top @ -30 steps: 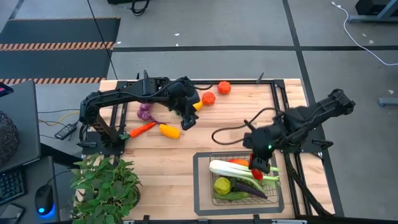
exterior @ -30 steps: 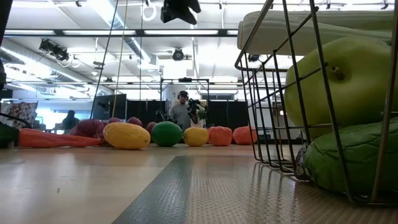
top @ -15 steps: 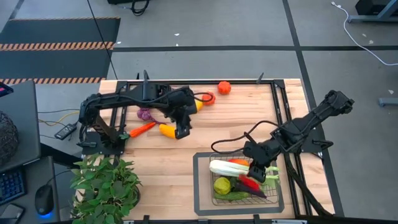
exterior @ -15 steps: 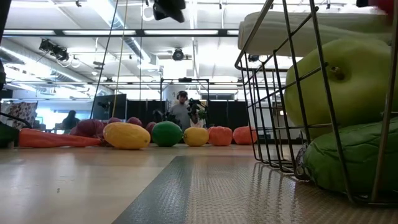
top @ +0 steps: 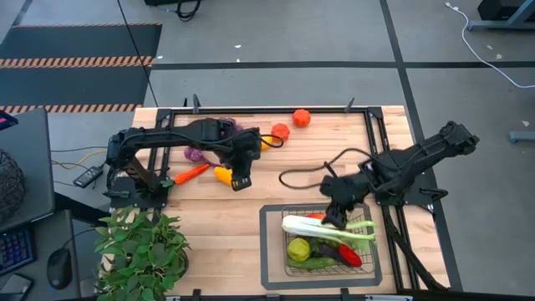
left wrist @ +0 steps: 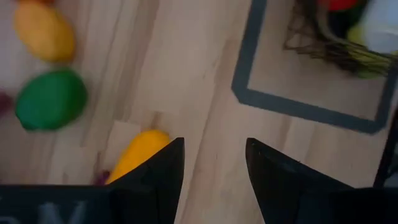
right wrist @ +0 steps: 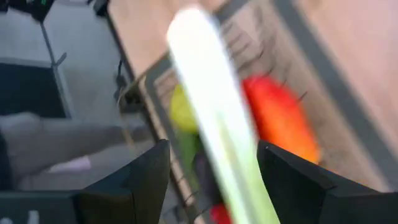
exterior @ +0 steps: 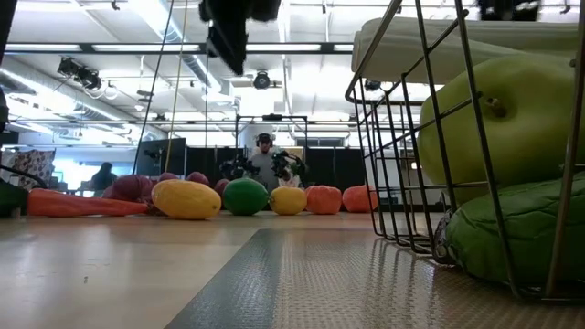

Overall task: Build produce basket
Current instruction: Put the tangerine into the wire basket

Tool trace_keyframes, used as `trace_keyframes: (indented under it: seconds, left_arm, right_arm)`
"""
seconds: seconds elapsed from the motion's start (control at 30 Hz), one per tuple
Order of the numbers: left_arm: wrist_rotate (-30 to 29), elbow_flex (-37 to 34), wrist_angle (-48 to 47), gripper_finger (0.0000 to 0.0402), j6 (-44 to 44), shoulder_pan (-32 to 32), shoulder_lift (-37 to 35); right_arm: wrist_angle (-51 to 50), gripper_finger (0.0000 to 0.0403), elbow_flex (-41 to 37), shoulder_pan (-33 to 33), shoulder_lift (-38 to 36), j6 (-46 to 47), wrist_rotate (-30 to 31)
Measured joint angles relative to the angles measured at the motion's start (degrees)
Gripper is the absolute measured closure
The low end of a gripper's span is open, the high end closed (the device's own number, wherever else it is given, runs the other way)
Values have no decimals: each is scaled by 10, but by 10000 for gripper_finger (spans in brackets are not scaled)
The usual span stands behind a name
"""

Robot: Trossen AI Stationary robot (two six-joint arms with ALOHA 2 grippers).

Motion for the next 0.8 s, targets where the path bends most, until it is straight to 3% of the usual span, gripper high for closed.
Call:
trace_keyframes:
  seconds: [0.27,0.43,0.57,0.8]
  left_arm:
    - [-5,-78,16,216,-79,5,0]
    - [-23,-86,76,216,-160,-3,0]
    - [-33,-86,156,216,-257,-21,-5]
    - [-92,-86,252,216,-312,-37,-33]
  right_arm:
    - [-2,158,0,-132,-8,-137,26]
    - [5,158,0,-226,-9,-200,87]
    - [18,157,0,-311,-6,-252,61]
    - [36,147,1,-434,8,-309,26]
